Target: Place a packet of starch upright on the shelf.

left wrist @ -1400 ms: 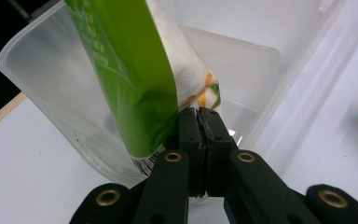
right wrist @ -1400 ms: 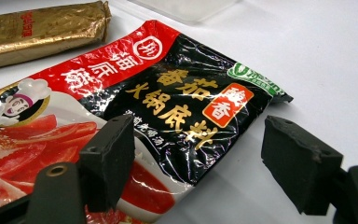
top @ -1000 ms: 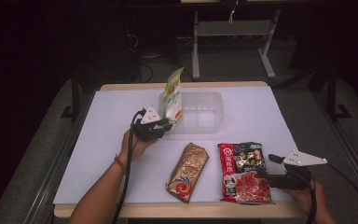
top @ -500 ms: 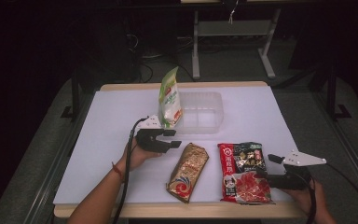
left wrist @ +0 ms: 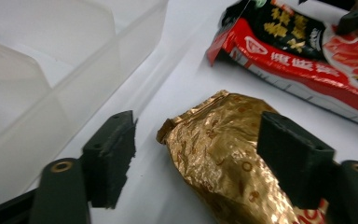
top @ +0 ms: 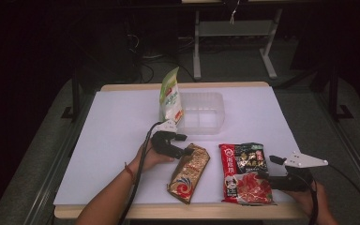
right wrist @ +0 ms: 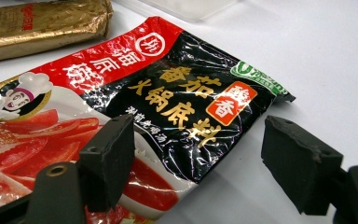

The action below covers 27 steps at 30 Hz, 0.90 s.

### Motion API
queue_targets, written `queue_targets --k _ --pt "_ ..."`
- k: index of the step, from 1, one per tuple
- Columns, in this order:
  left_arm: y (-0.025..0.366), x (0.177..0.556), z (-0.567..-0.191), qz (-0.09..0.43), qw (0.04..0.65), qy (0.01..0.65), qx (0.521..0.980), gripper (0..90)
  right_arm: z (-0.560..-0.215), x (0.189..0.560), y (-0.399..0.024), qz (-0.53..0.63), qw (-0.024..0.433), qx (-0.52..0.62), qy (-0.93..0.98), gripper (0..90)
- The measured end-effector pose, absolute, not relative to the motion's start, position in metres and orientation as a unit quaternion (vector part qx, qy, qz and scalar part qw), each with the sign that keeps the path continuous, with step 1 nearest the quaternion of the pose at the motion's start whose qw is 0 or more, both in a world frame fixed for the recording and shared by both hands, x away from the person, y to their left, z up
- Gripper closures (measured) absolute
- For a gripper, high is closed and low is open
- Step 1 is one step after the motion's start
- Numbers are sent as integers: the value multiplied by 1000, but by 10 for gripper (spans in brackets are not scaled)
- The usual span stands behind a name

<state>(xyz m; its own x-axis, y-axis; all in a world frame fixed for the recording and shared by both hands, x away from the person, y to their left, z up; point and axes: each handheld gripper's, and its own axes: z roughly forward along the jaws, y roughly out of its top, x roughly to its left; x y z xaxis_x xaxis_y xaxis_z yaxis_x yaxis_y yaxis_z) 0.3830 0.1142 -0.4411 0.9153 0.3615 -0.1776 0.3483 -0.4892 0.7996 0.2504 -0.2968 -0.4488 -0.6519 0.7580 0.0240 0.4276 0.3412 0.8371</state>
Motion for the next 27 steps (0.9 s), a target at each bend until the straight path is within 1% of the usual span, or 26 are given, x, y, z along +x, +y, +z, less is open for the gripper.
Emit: queue_targets --k 3,7,8,14,17,20,22,24,25,26,27 --pt "107 384 -445 7 450 212 868 212 -449 251 -297 436 189 372 797 255" --pt "101 385 -448 10 436 205 876 183 -449 252 -297 436 188 374 796 255" --pt "98 386 -449 4 434 206 877 176 -449 252 -297 436 187 374 796 255" --pt "92 389 -455 -17 425 213 880 144 -449 252 -297 436 188 374 796 255" --pt "89 390 -455 -29 417 212 883 145 -449 252 -297 436 187 374 797 255" --pt "88 390 -455 -30 416 210 884 146 -449 252 -297 435 187 374 797 255" --pt "89 390 -455 -38 419 206 883 174 -449 252 -297 435 186 374 798 255" --pt "89 389 -455 -50 422 202 882 257 -449 252 -297 436 185 375 797 255" --pt "89 388 -454 -54 422 199 883 269 -449 252 -297 435 185 375 797 255" --pt "89 388 -455 -71 426 194 881 337 -449 252 -297 435 185 375 798 256" --pt "89 388 -455 -71 426 194 881 396 -449 252 -297 434 184 375 798 256"
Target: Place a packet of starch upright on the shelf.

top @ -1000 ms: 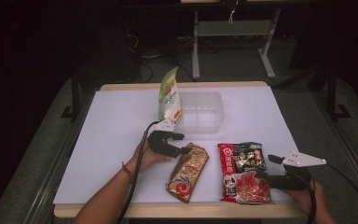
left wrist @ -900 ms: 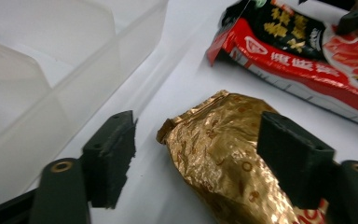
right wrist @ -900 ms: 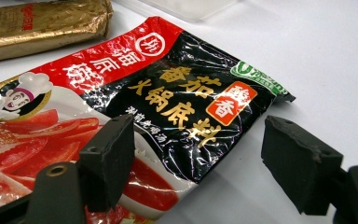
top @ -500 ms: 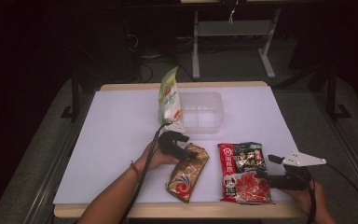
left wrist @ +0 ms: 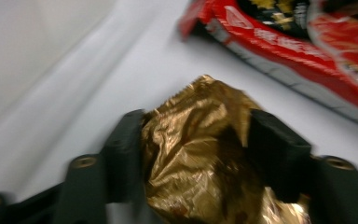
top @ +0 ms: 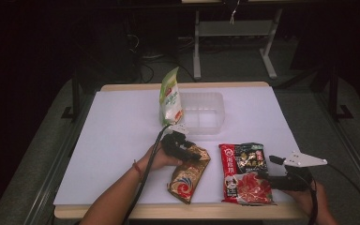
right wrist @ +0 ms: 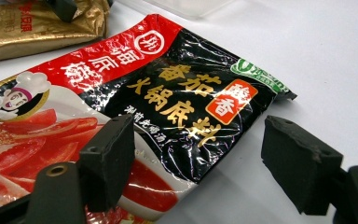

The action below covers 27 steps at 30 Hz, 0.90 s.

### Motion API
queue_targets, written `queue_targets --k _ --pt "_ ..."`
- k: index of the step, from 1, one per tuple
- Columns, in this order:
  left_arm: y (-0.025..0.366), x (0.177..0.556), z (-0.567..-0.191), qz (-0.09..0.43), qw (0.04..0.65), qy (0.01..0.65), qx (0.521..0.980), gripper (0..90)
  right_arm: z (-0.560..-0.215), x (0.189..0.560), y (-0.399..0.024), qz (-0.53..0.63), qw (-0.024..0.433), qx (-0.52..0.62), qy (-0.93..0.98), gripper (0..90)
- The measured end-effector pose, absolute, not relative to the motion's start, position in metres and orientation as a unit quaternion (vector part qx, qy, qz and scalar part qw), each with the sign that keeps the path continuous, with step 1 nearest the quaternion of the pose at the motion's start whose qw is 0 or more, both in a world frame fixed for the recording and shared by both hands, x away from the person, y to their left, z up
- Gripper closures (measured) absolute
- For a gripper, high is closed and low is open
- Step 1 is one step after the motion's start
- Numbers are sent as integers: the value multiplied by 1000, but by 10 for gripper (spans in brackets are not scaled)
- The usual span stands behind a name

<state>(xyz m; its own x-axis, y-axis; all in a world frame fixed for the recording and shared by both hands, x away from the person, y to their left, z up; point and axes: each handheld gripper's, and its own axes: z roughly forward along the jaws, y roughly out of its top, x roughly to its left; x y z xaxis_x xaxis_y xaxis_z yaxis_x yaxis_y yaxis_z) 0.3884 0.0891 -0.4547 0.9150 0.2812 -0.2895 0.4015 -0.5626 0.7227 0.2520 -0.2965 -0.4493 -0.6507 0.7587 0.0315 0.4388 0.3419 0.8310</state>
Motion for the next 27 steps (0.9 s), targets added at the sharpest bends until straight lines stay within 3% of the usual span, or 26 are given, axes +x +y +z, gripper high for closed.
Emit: queue_targets --k 9,14,18,27 --pt "91 390 -457 -115 430 201 873 543 -449 253 -296 432 183 374 800 256" --pt "96 392 -457 -119 442 209 864 715 -450 253 -296 431 183 373 801 257" --pt "96 389 -455 -103 446 206 865 803 -450 253 -295 431 182 373 801 258" --pt "103 379 -434 -52 488 222 842 844 -449 253 -296 433 181 371 802 258"
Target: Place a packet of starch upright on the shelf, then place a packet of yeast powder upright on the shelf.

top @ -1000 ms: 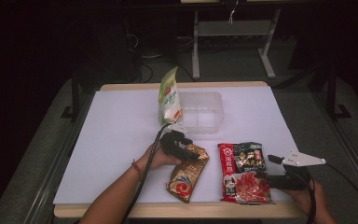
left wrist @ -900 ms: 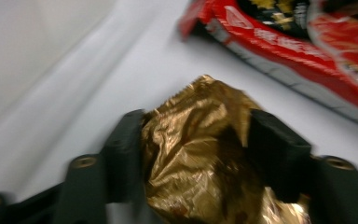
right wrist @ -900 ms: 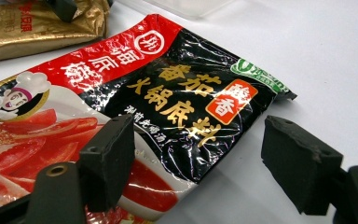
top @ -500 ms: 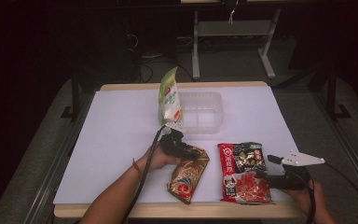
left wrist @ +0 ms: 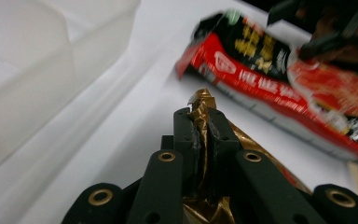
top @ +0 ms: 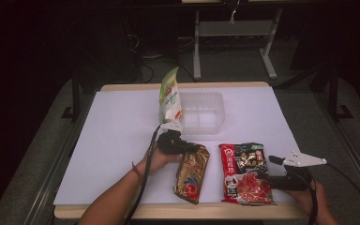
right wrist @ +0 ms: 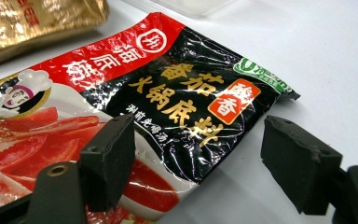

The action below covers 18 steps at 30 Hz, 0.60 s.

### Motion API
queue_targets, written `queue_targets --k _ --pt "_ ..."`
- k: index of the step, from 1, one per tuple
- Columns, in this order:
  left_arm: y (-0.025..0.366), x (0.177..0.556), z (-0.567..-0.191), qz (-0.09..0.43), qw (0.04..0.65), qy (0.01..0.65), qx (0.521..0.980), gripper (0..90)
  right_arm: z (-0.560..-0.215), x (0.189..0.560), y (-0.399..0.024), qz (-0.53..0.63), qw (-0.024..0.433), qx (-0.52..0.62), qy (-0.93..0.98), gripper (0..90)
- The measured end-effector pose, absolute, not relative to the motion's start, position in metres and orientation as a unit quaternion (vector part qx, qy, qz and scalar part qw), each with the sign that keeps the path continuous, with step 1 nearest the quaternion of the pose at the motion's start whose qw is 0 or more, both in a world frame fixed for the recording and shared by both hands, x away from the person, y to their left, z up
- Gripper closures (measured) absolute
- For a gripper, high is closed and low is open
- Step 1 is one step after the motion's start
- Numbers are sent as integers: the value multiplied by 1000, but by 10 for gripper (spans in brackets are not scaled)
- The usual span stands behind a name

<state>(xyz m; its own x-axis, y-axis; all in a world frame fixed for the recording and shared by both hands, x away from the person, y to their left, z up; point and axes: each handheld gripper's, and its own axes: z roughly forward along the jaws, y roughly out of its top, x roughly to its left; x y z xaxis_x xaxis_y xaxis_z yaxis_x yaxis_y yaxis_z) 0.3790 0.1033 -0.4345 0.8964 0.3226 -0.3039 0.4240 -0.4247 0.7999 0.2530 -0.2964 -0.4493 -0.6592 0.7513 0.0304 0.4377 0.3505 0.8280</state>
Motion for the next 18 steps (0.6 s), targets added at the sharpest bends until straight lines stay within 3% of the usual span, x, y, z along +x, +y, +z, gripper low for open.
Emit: queue_targets --k 18 --pt "153 357 -370 25 607 251 754 856 -449 253 -296 435 188 371 798 258"
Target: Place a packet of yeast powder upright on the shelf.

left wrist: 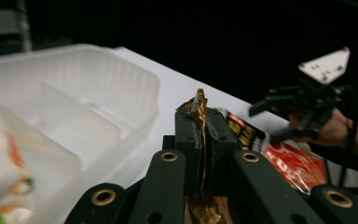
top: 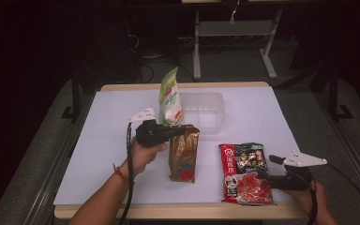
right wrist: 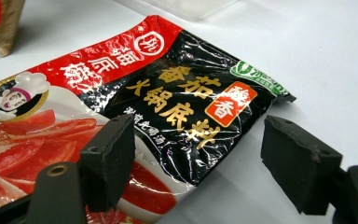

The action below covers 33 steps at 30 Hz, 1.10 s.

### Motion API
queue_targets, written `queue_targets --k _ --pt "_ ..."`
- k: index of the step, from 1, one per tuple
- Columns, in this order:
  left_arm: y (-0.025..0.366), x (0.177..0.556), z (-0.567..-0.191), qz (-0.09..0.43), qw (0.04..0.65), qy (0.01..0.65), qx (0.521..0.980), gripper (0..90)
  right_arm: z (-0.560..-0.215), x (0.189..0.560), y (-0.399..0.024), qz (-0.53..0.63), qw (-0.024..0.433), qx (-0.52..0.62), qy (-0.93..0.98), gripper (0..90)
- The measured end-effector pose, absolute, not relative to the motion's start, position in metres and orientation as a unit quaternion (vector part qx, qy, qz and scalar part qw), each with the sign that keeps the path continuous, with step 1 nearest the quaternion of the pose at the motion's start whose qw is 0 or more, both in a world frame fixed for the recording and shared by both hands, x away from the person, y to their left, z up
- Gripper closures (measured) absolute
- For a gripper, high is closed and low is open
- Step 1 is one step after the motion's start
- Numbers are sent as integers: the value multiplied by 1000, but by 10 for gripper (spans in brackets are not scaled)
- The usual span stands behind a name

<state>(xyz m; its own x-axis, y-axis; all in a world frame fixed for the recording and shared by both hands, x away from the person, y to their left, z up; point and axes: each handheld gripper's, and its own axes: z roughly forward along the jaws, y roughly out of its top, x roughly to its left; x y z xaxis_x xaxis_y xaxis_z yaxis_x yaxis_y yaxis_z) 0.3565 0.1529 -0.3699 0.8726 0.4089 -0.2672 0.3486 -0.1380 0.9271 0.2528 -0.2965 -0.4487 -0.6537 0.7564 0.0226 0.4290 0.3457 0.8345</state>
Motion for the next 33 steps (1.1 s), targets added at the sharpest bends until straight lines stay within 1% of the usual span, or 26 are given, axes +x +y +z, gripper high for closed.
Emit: queue_targets --k 2,3,5,6,10,17,20,25,27,33 --pt "156 355 -366 30 620 254 742 857 -448 251 -298 442 191 373 793 258" --pt "156 354 -363 40 620 251 742 858 -448 251 -299 445 192 373 791 257" --pt "156 353 -362 43 624 247 740 859 -448 250 -299 448 193 372 790 257" --pt "156 351 -358 57 628 247 736 860 -448 248 -300 453 196 372 786 256" --pt "156 346 -353 74 637 240 729 861 -448 248 -300 452 199 372 786 256" --pt "160 345 -343 87 653 248 710 862 -447 247 -302 457 203 373 782 257" --pt "161 347 -337 98 660 255 700 863 -447 247 -302 459 202 373 781 257" --pt "157 353 -327 117 658 255 699 863 -447 247 -302 459 202 374 780 257" --pt "156 356 -321 118 665 259 690 863 -447 247 -303 459 202 375 780 257" --pt "151 371 -309 148 665 271 680 863 -447 246 -303 465 201 373 777 257"
